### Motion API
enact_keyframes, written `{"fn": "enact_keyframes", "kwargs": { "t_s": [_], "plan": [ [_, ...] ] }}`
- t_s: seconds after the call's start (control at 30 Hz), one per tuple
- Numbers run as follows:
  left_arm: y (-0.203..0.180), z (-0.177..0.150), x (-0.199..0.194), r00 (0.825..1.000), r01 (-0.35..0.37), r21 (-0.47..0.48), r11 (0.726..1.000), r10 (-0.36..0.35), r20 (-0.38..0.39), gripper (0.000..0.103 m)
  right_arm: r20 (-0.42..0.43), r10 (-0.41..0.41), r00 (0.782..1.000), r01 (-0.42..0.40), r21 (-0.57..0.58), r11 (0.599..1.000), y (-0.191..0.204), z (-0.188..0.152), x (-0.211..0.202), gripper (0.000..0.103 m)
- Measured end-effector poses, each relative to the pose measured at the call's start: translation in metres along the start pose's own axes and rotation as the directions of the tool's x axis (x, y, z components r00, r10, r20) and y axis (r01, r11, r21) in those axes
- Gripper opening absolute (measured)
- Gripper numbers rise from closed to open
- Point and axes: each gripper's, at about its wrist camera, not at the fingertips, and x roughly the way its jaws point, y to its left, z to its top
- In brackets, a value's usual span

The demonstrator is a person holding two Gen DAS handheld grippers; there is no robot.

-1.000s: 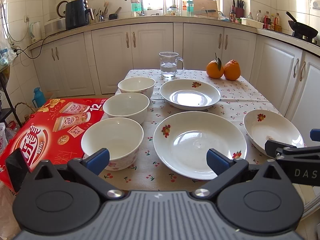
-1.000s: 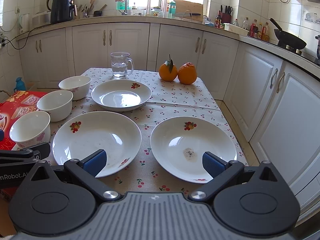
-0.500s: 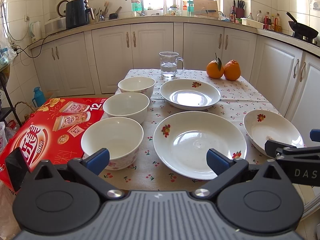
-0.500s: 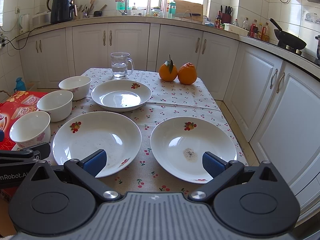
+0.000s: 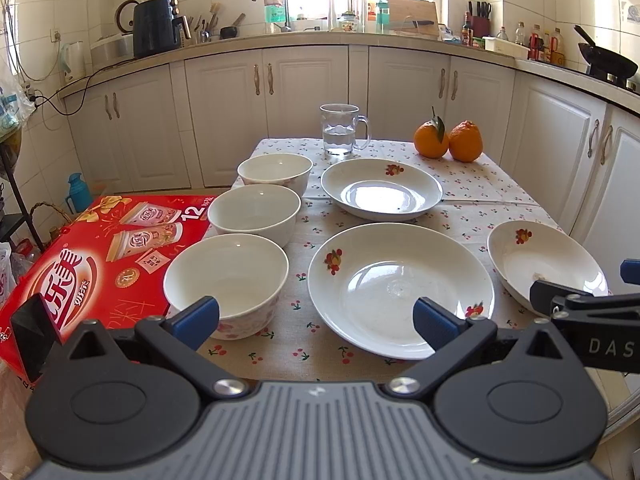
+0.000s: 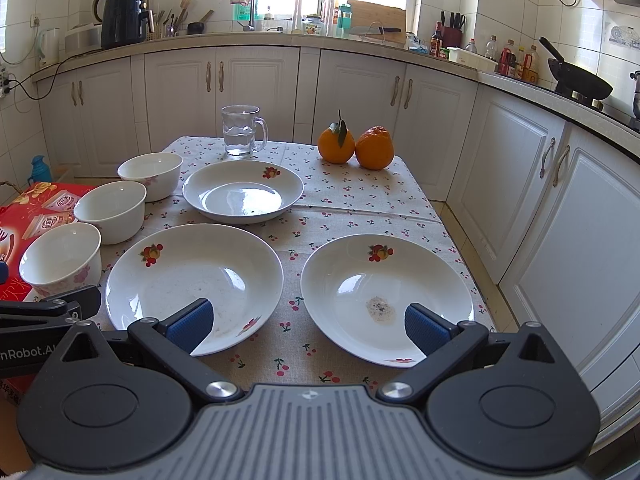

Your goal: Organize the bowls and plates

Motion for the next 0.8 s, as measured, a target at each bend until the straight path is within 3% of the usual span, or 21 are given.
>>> {"fn": "enact_keyframes", "kwargs": {
  "t_s": [0.8],
  "plan": [
    [-0.0002,-0.0009,0.0012,1.0,-0.007,0.0,1.0,0.007,-0.001,0.102,0.001,0.003,1.0,-0.003,0.0,1.0,0.0,0.0002,-0.0008,0.103]
  ]
}}
